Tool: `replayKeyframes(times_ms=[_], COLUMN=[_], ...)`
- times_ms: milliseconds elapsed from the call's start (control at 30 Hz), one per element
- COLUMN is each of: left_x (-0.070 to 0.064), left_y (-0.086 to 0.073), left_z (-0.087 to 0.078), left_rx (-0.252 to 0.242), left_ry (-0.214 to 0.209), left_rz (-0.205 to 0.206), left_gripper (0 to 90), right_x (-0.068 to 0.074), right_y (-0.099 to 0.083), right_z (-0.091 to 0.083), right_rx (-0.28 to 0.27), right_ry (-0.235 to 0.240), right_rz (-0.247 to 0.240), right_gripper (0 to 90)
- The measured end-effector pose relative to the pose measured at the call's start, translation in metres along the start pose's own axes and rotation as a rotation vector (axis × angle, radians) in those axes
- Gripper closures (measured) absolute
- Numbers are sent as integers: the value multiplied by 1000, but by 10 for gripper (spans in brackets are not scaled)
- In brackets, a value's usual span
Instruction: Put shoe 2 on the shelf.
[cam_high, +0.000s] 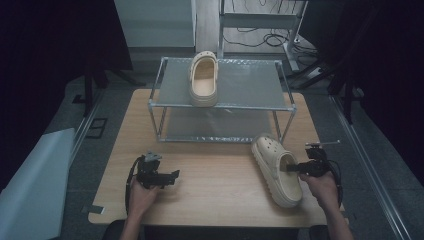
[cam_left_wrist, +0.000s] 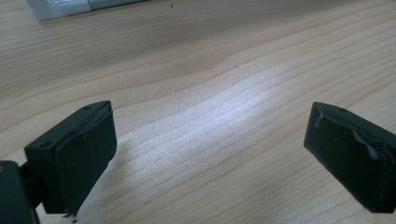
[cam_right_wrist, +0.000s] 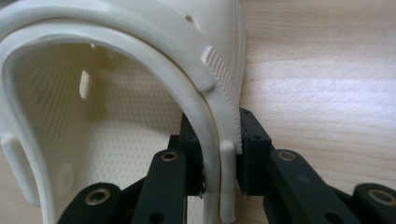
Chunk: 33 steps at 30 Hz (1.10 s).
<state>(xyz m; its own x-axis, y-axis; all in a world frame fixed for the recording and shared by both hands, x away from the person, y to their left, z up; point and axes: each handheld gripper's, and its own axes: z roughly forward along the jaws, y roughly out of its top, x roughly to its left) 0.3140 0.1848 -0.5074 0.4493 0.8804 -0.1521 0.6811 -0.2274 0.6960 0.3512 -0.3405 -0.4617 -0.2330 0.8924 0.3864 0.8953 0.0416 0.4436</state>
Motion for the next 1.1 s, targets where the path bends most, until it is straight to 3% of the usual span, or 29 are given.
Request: replayKeyframes(times_ms=[100, 200, 233, 267, 400, 433, 600, 867, 1100], left_x=[-1, -1, -1, -1, 3, 5, 8, 3, 0], left_y=[0, 0, 0, 0, 0, 0, -2, -2, -2], left_z=[0, 0, 0, 0, -2, -3, -5, -1, 0], left_rx=[0, 2, 2, 3, -4, -10, -21, -1, -5], left_ry=[1, 1, 1, 1, 10, 8, 8, 31, 20], left_rz=[0, 4, 4, 5, 1, -11, -19, 37, 64], left_gripper=[26, 26, 26, 27, 26, 26, 23, 0, 0], right_x=[-12, -23, -23, -24, -26, -25, -24, -13, -4], right_y=[-2, -7, -7, -10, -11, -12, -14, -11, -5], right_z=[-1, -1, -1, -2, -4, -6, -8, -16, -23], right_rx=[-14, -22, -22, -33, -45, -50, -48, -55, -61], right_ry=[94, 229, 229, 280, 337, 372, 419, 486, 537], right_rz=[73, 160, 160, 188, 210, 233, 248, 264, 273], right_gripper=[756, 758, 758, 759, 759, 759, 759, 759, 758])
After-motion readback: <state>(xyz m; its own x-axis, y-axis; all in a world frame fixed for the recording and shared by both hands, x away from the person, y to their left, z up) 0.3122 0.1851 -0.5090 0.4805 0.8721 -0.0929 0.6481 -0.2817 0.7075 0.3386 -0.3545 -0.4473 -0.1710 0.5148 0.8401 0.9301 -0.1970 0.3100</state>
